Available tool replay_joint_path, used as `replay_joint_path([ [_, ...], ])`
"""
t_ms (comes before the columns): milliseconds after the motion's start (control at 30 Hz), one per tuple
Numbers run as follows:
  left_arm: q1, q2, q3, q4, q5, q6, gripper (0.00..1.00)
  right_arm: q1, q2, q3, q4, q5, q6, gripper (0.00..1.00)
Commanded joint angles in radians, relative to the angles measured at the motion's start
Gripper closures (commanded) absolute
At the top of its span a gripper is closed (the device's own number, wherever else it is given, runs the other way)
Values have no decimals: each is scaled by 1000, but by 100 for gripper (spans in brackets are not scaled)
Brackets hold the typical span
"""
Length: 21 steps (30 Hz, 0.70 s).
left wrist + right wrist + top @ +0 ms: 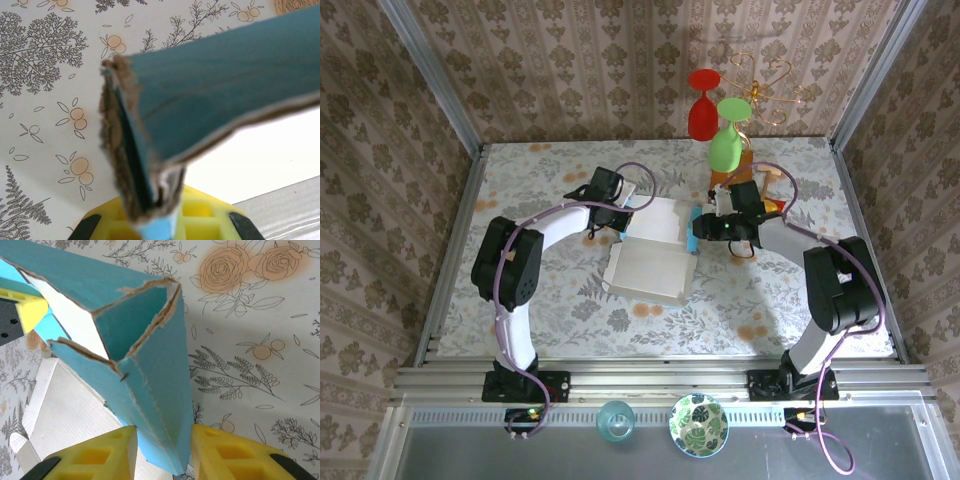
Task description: Fold the paper box
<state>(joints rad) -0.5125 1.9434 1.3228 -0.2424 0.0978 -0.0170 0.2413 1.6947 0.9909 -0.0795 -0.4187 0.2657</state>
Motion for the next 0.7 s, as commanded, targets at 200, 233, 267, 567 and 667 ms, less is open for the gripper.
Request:
replay_joint_path([
  [200,-18,67,4,-69,-15,32,100,46,53,76,-42,137,-11,65],
  [233,-18,69,6,-70,-15,34,100,53,58,82,-53,160,-11,65],
  [267,-20,70,8,-72,-17,35,100,58,62,89,-62,184,-11,65],
  [567,-23,77,18,-78,-16,36,100,99,95,135,-124,347,4,71],
  [667,-23,80,22,-77,-14,35,100,115,115,159,-154,404,17,73],
])
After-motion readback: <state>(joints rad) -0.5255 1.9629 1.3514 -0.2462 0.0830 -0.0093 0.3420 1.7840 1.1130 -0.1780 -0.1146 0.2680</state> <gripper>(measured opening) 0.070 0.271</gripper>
